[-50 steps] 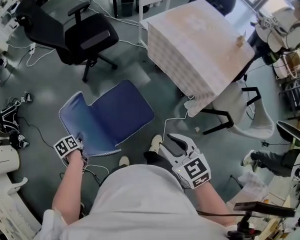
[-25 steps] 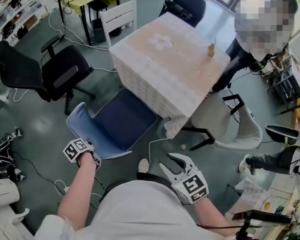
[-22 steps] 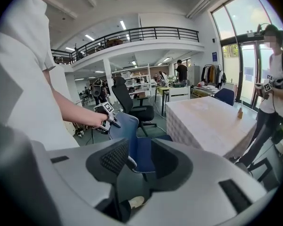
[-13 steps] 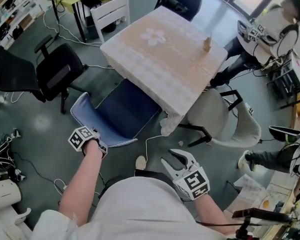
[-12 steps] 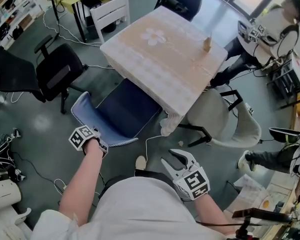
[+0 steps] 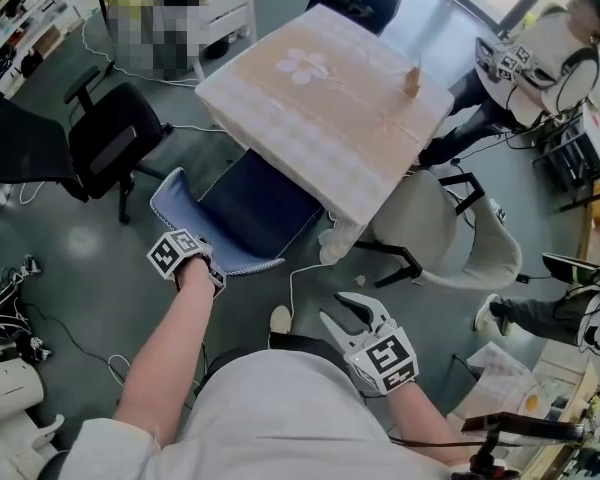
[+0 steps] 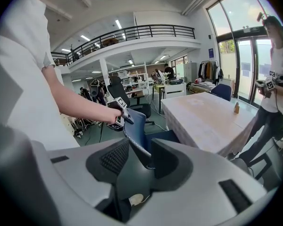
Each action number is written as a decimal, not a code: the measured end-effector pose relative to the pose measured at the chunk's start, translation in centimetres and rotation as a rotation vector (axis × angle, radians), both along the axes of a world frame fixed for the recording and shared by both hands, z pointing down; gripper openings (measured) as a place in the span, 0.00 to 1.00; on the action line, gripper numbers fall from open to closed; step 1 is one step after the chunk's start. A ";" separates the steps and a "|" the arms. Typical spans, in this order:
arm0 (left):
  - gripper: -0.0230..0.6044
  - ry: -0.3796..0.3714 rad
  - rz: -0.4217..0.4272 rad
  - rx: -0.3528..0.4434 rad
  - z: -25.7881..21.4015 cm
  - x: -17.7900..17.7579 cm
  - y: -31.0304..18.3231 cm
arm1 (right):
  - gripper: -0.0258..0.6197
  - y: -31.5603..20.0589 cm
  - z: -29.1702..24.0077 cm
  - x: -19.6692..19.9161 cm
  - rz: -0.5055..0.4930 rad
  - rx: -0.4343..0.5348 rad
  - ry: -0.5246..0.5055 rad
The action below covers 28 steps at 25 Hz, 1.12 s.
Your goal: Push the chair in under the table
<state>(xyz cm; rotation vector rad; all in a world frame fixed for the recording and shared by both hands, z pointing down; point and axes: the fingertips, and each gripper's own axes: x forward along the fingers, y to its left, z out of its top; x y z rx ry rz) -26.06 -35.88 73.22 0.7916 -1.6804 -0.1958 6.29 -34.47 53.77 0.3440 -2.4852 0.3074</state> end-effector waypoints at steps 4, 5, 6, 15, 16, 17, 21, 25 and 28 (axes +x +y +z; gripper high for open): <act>0.25 -0.032 0.056 -0.068 0.1 0.0 0.7 | 0.27 0.3 -0.3 -0.8 -0.001 0.014 -0.010; 0.29 -0.047 0.061 -0.073 -0.1 -0.2 1.0 | 0.27 0.6 -0.4 -1.1 -0.003 0.017 -0.014; 0.31 -0.068 0.062 -0.070 -0.6 -0.5 1.3 | 0.27 1.0 -0.6 -1.4 -0.005 0.019 -0.017; 0.31 -0.291 0.250 0.210 -12.4 -2.5 3.9 | 0.27 5.0 -1.8 -4.0 0.026 0.063 -0.053; 0.31 -0.315 0.285 0.238 -13.6 -2.3 4.7 | 0.27 5.6 -2.0 -4.4 0.029 0.069 -0.058; 0.31 -0.333 0.320 0.264 -14.8 -2.1 5.6 | 0.27 6.3 -2.3 -4.8 0.029 0.075 -0.064; 0.27 -0.362 0.467 0.391 -18.9 0.0 10.2 | 0.27 10.0 -2.9 -6.5 0.014 0.097 -0.077; 0.14 -0.378 0.650 0.516 -22.2 3.2 15.8 | 0.26 14.2 -3.8 -8.2 -0.001 0.118 -0.092; 0.06 -0.391 0.767 0.600 -24.3 5.1 20.2 | 0.19 17.5 -4.5 -9.4 -0.008 0.138 -0.100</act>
